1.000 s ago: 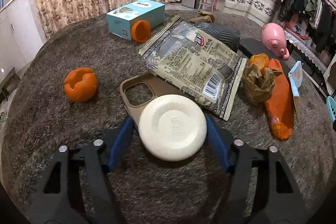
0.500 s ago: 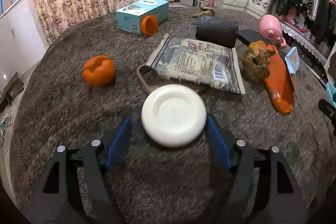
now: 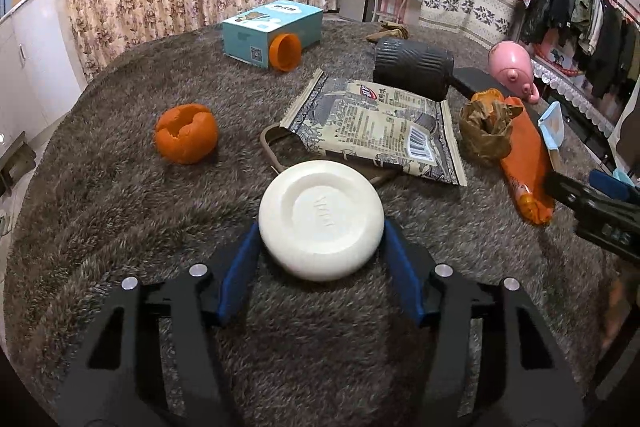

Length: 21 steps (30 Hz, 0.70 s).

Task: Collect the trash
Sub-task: 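Grasp the blue-white card with the right tool while the left tool holds the lid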

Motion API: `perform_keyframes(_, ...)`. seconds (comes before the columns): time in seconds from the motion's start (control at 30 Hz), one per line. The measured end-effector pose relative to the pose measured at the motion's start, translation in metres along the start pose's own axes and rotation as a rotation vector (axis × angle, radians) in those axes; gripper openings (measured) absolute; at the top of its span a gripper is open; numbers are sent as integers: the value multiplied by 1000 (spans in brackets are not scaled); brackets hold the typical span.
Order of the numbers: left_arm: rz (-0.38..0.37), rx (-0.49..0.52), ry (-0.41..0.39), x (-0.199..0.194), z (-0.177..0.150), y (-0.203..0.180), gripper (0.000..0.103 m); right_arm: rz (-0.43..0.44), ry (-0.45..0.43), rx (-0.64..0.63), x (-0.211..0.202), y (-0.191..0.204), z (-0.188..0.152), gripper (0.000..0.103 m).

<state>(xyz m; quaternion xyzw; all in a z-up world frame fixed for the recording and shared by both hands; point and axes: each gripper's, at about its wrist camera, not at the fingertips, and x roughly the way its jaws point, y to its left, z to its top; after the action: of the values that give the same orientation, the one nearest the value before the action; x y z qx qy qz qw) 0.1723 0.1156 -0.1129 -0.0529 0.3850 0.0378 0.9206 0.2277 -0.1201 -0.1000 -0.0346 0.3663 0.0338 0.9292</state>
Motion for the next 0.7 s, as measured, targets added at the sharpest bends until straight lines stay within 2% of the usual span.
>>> perform_keyframes(0.07, 4, 4, -1, 0, 0, 1, 61, -6, -10, -9, 0, 3, 4, 94)
perform_keyframes(0.13, 9, 10, -3, 0, -1, 1, 61, -7, -14, -30, 1, 6, 8, 78)
perform_keyframes(0.17, 9, 11, -3, 0, -1, 2, 61, 5, -5, -36, 2, 6, 9, 63)
perform_keyframes(0.23, 9, 9, -3, 0, -1, 2, 61, 50, 15, -22, 2, -1, 10, 45)
perform_keyframes(0.3, 10, 10, -4, 0, -1, 3, 61, 84, 4, 12, -5, -12, 9, 31)
perform_keyframes(0.4, 13, 11, -5, 0, -1, 2, 61, 95, -31, 26, -27, -31, 4, 17)
perform_keyframes(0.47, 16, 12, -7, 0, 0, 2, 61, 96, -47, 20, -40, -43, 1, 12)
perform_keyframes(0.57, 21, 4, -17, -2, -1, 3, 61, 92, -65, 34, -60, -72, -8, 12)
perform_keyframes(0.7, 29, -6, -14, -1, 0, 5, 61, 85, -64, 67, -63, -108, -18, 12)
